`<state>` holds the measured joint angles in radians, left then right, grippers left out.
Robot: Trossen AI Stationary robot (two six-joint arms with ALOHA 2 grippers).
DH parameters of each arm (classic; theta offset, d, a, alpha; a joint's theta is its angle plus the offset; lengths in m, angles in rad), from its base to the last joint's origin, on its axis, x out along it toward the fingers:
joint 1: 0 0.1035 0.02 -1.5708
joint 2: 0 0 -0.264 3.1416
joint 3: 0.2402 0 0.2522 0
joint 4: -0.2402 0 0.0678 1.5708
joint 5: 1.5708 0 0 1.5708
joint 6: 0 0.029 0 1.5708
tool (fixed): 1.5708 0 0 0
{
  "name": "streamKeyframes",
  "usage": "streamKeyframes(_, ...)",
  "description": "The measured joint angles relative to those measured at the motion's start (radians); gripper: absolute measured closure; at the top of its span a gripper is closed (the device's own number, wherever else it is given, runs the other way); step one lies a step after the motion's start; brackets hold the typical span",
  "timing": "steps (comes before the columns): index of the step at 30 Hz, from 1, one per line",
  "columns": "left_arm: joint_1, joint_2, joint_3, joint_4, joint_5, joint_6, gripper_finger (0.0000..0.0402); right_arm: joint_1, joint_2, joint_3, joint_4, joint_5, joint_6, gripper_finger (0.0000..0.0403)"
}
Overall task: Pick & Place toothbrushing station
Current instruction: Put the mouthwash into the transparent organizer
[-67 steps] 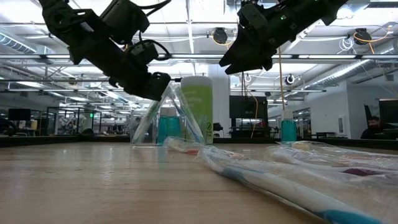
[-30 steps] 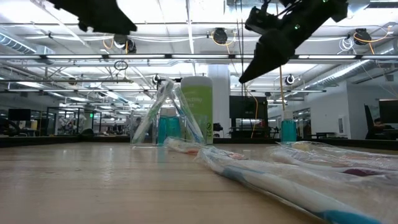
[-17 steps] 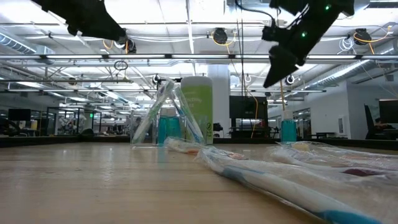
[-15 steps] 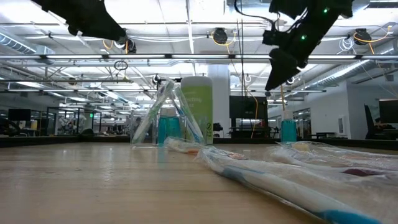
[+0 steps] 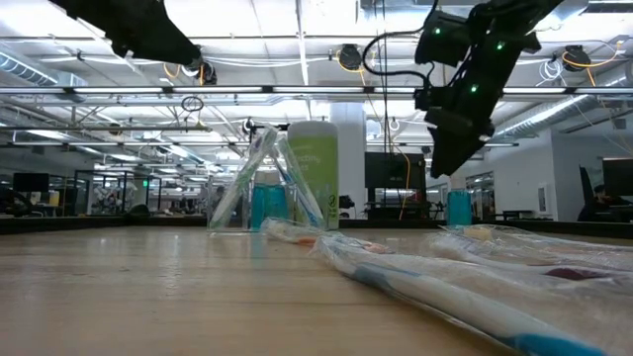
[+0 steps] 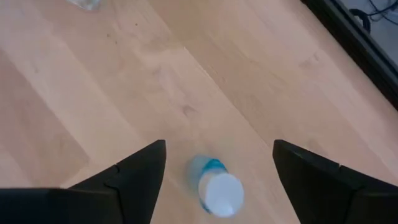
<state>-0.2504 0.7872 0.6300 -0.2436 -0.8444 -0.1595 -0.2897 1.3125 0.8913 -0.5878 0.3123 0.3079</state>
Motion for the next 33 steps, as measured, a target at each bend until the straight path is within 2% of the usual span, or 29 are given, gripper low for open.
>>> streamKeyframes(9,0.0,0.0,0.0,0.001,0.008,-0.007,0.019,0.0,0.082,0.0,-0.002,0.0,0.075,0.0115)
streamKeyframes(17,0.0,0.0,0.0,-0.001,0.01,-0.017,0.019,0.0,0.096,0.0,-0.03,0.0,0.131,0.0125)
streamKeyframes(22,0.0,0.0,0.0,-0.003,0.017,-0.019,0.019,0.001,0.096,-0.051,-0.022,0.0,0.167,0.014)
streamKeyframes(33,-0.001,0.0,0.0,0.001,0.018,-0.019,0.019,0.001,0.096,-0.166,0.215,-0.001,0.121,0.0174)
